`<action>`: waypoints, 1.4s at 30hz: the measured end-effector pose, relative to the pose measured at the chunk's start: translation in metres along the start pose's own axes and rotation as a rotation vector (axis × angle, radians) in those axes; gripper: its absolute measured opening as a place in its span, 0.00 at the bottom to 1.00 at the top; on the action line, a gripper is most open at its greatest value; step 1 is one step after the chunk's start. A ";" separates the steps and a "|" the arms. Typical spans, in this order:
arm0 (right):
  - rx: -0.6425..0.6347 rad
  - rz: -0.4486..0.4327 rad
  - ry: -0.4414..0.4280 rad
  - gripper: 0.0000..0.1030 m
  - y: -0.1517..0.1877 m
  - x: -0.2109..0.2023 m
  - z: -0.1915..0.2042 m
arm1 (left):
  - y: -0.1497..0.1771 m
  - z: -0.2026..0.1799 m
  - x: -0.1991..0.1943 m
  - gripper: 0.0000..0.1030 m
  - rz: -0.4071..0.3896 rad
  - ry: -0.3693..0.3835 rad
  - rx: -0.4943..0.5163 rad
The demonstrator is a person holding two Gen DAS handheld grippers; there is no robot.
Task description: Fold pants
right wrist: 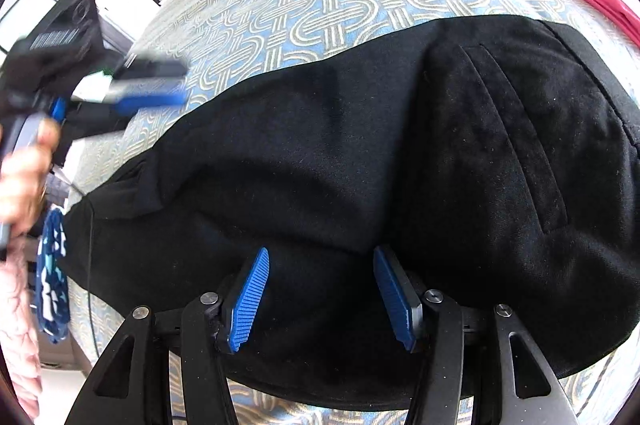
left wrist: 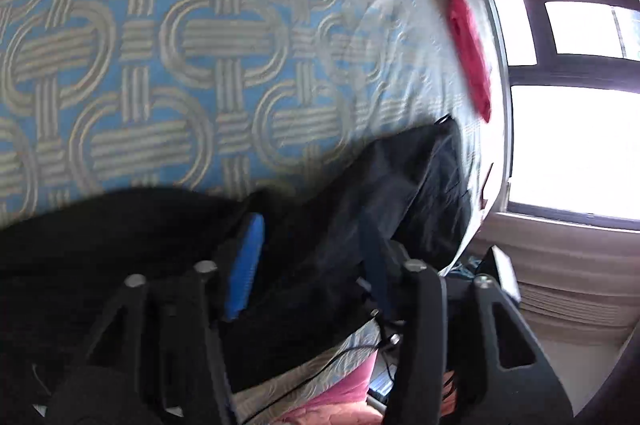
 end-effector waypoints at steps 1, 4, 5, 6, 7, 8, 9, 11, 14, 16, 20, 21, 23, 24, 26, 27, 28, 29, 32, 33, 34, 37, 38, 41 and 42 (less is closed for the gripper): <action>0.004 0.002 -0.005 0.54 -0.001 0.004 -0.007 | 0.008 0.010 0.002 0.56 0.023 -0.013 -0.057; 0.011 -0.003 -0.008 0.54 -0.001 0.005 -0.009 | 0.018 0.039 0.008 0.56 0.062 -0.003 -0.230; 0.010 -0.008 -0.004 0.54 0.001 0.005 -0.008 | 0.016 0.045 0.005 0.56 0.031 0.017 -0.263; 0.008 -0.013 0.002 0.54 0.002 0.005 -0.009 | 0.013 0.048 0.003 0.56 0.002 0.037 -0.281; 0.003 -0.020 0.012 0.54 0.004 0.004 -0.006 | 0.009 0.051 0.002 0.56 -0.034 0.069 -0.296; -0.002 -0.025 0.019 0.54 0.006 0.002 -0.011 | 0.007 0.053 0.003 0.56 -0.048 0.085 -0.308; -0.009 -0.029 0.027 0.54 0.008 0.002 -0.008 | 0.005 0.054 0.006 0.56 -0.045 0.089 -0.320; -0.032 -0.034 0.045 0.54 0.012 0.004 0.006 | 0.003 0.054 0.016 0.56 -0.035 0.106 -0.332; -0.036 -0.028 0.052 0.54 0.012 0.005 0.018 | 0.000 0.042 0.024 0.56 -0.052 0.190 -0.321; -0.036 -0.023 0.053 0.54 0.010 0.006 0.025 | -0.005 0.033 0.026 0.30 -0.066 0.206 -0.301; -0.068 -0.009 0.076 0.54 0.001 0.006 0.029 | -0.012 0.017 0.033 0.05 -0.088 0.100 -0.236; -0.071 -0.005 0.078 0.54 0.002 0.010 0.027 | -0.012 0.012 0.030 0.04 -0.101 0.081 -0.207; -0.072 0.010 0.073 0.54 0.001 0.010 0.029 | -0.015 0.004 0.016 0.04 -0.139 0.074 -0.164; -0.073 0.017 0.068 0.54 -0.001 0.011 0.031 | -0.019 -0.002 0.009 0.04 -0.159 0.069 -0.133; -0.073 0.042 0.058 0.54 -0.005 0.015 0.032 | -0.035 -0.016 -0.008 0.02 -0.215 0.042 -0.087; -0.069 0.051 0.057 0.54 -0.006 0.016 0.032 | -0.044 -0.023 -0.018 0.00 -0.257 0.016 -0.047; -0.065 0.063 0.058 0.54 -0.007 0.017 0.033 | -0.056 -0.034 -0.030 0.00 -0.322 -0.029 0.013; -0.064 0.073 0.060 0.54 -0.010 0.017 0.034 | -0.069 -0.039 -0.041 0.00 -0.364 -0.046 0.051; -0.059 0.085 0.062 0.54 -0.012 0.019 0.036 | -0.095 -0.040 -0.044 0.00 -0.321 0.016 0.016; -0.052 0.089 0.059 0.54 -0.013 0.018 0.036 | -0.092 -0.043 -0.041 0.00 -0.309 0.022 0.023; -0.046 0.090 0.052 0.54 -0.013 0.014 0.036 | -0.085 -0.045 -0.039 0.01 -0.286 0.003 0.049; -0.035 0.038 -0.010 0.54 -0.020 0.001 0.026 | -0.045 -0.037 -0.023 0.47 -0.161 -0.071 0.138; -0.024 0.007 -0.030 0.54 -0.023 -0.007 0.023 | -0.033 -0.031 -0.013 0.58 -0.136 -0.085 0.134; 0.013 -0.035 -0.107 0.54 -0.035 -0.020 0.017 | -0.013 0.004 0.005 0.64 -0.091 -0.166 0.086; 0.021 -0.029 -0.122 0.54 -0.038 -0.019 0.017 | -0.013 0.011 0.007 0.64 -0.088 -0.170 0.075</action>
Point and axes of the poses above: each gripper's, at about its wrist camera, not at the fingertips, and x roughly the way its jaws point, z to its left, y to its underside, the point moved 2 cm from there along x, roughly the way its jaws point, and after that the axes turned 14 degrees about y, right-handed, at the moved point
